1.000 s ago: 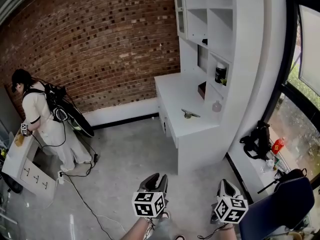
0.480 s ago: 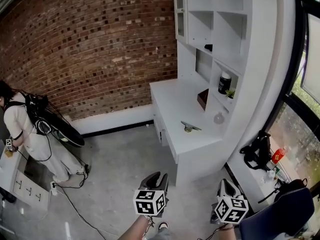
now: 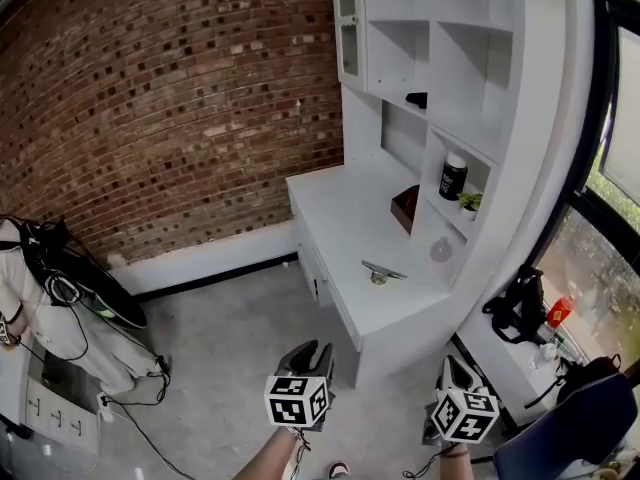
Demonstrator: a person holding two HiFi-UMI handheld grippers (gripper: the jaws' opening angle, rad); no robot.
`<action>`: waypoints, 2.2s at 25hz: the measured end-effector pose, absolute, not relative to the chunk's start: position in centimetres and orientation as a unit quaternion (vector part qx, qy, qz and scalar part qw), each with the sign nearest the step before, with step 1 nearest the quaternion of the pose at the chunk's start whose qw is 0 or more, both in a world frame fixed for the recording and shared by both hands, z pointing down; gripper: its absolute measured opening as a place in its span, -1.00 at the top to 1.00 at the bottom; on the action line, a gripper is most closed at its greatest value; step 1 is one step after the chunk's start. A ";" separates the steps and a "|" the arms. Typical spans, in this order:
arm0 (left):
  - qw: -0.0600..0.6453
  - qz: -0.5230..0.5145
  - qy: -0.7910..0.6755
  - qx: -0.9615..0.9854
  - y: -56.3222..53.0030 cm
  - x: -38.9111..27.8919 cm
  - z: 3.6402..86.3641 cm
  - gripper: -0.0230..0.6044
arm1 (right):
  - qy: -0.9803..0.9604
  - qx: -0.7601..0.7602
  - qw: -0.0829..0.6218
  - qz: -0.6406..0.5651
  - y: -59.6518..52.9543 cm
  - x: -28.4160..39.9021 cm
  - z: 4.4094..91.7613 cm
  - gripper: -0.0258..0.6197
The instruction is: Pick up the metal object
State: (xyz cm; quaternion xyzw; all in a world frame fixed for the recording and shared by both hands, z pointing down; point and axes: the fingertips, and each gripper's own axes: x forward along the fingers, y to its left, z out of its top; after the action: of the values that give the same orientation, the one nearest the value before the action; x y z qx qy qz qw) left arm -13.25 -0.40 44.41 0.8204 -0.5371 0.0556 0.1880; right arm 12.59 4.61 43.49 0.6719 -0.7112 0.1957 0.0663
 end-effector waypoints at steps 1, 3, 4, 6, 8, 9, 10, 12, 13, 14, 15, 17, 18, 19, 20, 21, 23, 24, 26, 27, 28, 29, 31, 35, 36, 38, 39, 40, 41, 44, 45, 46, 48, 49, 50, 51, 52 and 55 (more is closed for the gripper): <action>0.188 0.057 -0.534 0.822 -1.0 -13.5 44.5 0.59 | -0.710 0.674 0.067 0.196 4.2 12.2 43.5 0.92; 0.188 0.058 -0.529 0.825 -2.0 -13.9 44.7 0.59 | -0.707 0.676 0.069 0.196 3.5 11.6 43.6 0.92; 0.188 0.058 -0.527 0.827 -2.6 -14.0 44.8 0.59 | -0.706 0.677 0.070 0.196 3.2 11.4 43.7 0.92; 0.189 0.057 -0.524 0.828 -3.5 -14.0 45.1 0.59 | -0.704 0.678 0.077 0.197 2.8 11.2 44.0 0.92; 0.194 0.054 -0.522 0.829 -4.0 -13.8 45.5 0.59 | -0.703 0.677 0.089 0.197 2.6 11.3 44.3 0.92; 0.197 0.052 -0.521 0.829 -4.1 -13.8 45.7 0.59 | -0.702 0.677 0.095 0.198 2.6 11.3 44.5 0.92; 0.200 0.052 -0.520 0.829 -4.3 -13.8 45.9 0.59 | -0.702 0.677 0.100 0.199 2.6 11.3 44.7 0.92; 0.205 0.052 -0.521 0.827 -4.5 -14.0 46.3 0.59 | -0.701 0.675 0.106 0.204 2.3 11.1 45.2 0.92; 0.206 0.054 -0.521 0.826 -4.6 -14.1 46.6 0.59 | -0.701 0.674 0.108 0.207 2.1 11.0 45.4 0.92; 0.208 0.056 -0.521 0.826 -4.7 -14.1 46.8 0.59 | -0.701 0.673 0.110 0.210 1.8 11.0 45.7 0.92; 0.210 0.058 -0.522 0.825 -4.9 -14.2 47.1 0.59 | -0.701 0.672 0.113 0.212 1.5 11.0 45.9 0.92; 0.214 0.062 -0.524 0.822 -5.2 -14.3 47.5 0.59 | -0.701 0.670 0.116 0.215 0.8 11.0 46.3 0.92; 0.214 0.064 -0.525 0.821 -5.5 -14.5 47.7 0.59 | -0.701 0.669 0.116 0.216 0.3 11.1 46.5 0.92; 0.215 0.066 -0.527 0.820 -5.9 -14.5 47.9 0.59 | -0.701 0.669 0.114 0.217 -0.3 11.3 46.6 0.92; 0.214 0.069 -0.528 0.819 -6.4 -14.5 48.1 0.59 | -0.701 0.670 0.112 0.218 -1.1 11.5 46.7 0.92; 0.213 0.073 -0.529 0.818 -6.9 -14.5 48.3 0.59 | -0.701 0.671 0.108 0.218 -1.9 11.8 46.8 0.92; 0.209 0.082 -0.532 0.817 -8.2 -14.3 48.5 0.59 | -0.701 0.671 0.102 0.218 -3.8 12.4 46.8 0.92; 0.208 0.085 -0.533 0.816 -8.9 -14.2 48.6 0.59 | -0.701 0.671 0.099 0.219 -4.7 12.7 46.9 0.92; 0.204 0.089 -0.535 0.815 -10.5 -13.9 48.5 0.59 | -0.701 0.671 0.093 0.221 -6.6 13.2 47.1 0.92; 0.202 0.091 -0.536 0.815 -11.4 -13.7 48.4 0.59 | -0.701 0.671 0.090 0.223 -7.5 13.5 47.1 0.92; 0.201 0.092 -0.537 0.814 -12.3 -13.4 48.3 0.59 | -0.702 0.670 0.086 0.225 -8.5 13.7 47.2 0.92; 0.200 0.093 -0.537 0.814 -13.3 -13.1 48.2 0.59 | -0.703 0.669 0.084 0.227 -9.5 14.0 47.3 0.92; 0.203 0.092 -0.537 0.814 -15.3 -12.2 48.1 0.59 | -0.705 0.666 0.081 0.231 -11.6 14.6 47.5 0.92; 0.205 0.094 -0.531 0.817 -19.2 -10.1 47.5 0.59 | -0.711 0.657 0.085 0.237 -16.0 15.9 47.8 0.92; 0.202 0.094 -0.533 0.816 -20.2 -9.7 47.2 0.59 | -0.714 0.654 0.087 0.236 -17.1 16.2 47.7 0.92; 0.199 0.090 -0.539 0.813 -22.3 -9.3 46.8 0.59 | -0.720 0.648 0.091 0.230 -19.4 16.7 47.5 0.92; 0.198 0.087 -0.543 0.812 -23.4 -9.1 46.7 0.59 | -0.722 0.646 0.092 0.227 -20.5 17.0 47.4 0.92; 0.197 0.084 -0.546 0.810 -24.5 -8.9 46.7 0.59 | -0.724 0.645 0.093 0.225 -21.6 17.3 47.4 0.92; 0.198 0.081 -0.549 0.808 -25.4 -8.7 46.7 0.59 | -0.726 0.644 0.093 0.225 -22.6 17.5 47.4 0.92; 0.201 0.076 -0.554 0.804 -27.9 -8.0 47.0 0.59 | -0.732 0.636 0.100 0.223 -25.6 17.9 47.5 0.92; 0.203 0.076 -0.556 0.803 -28.6 -7.8 47.2 0.59 | -0.735 0.632 0.104 0.222 -26.5 17.9 47.6 0.92; 0.204 0.075 -0.558 0.801 -29.3 -7.6 47.3 0.59 | -0.738 0.628 0.108 0.221 -27.5 17.9 47.6 0.92; 0.209 0.075 -0.562 0.797 -30.3 -7.4 47.8 0.59 | -0.743 0.621 0.115 0.221 -29.1 18.0 47.9 0.92; 0.211 0.076 -0.563 0.795 -30.7 -7.4 48.1 0.59 | -0.744 0.619 0.118 0.221 -29.8 17.9 48.0 0.92; 0.214 0.079 -0.564 0.793 -31.0 -7.5 48.4 0.59 | -0.745 0.617 0.121 0.222 -30.4 17.8 48.2 0.92; 0.217 0.082 -0.565 0.792 -31.3 -7.7 48.8 0.59 | -0.746 0.616 0.123 0.223 -31.0 17.6 48.3 0.92; 0.220 0.085 -0.565 0.791 -31.6 -7.9 49.1 0.59 | -0.746 0.615 0.124 0.225 -31.5 17.4 48.4 0.92; 0.227 0.097 -0.558 0.792 -32.4 -8.2 50.0 0.59 | -0.743 0.615 0.134 0.230 -32.5 17.1 49.0 0.92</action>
State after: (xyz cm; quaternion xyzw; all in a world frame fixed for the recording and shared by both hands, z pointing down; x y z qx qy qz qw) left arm -8.22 -32.36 50.04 0.7920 -0.5583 0.0973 0.2273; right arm 17.14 -32.50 49.03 0.6147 -0.7427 0.2295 0.1336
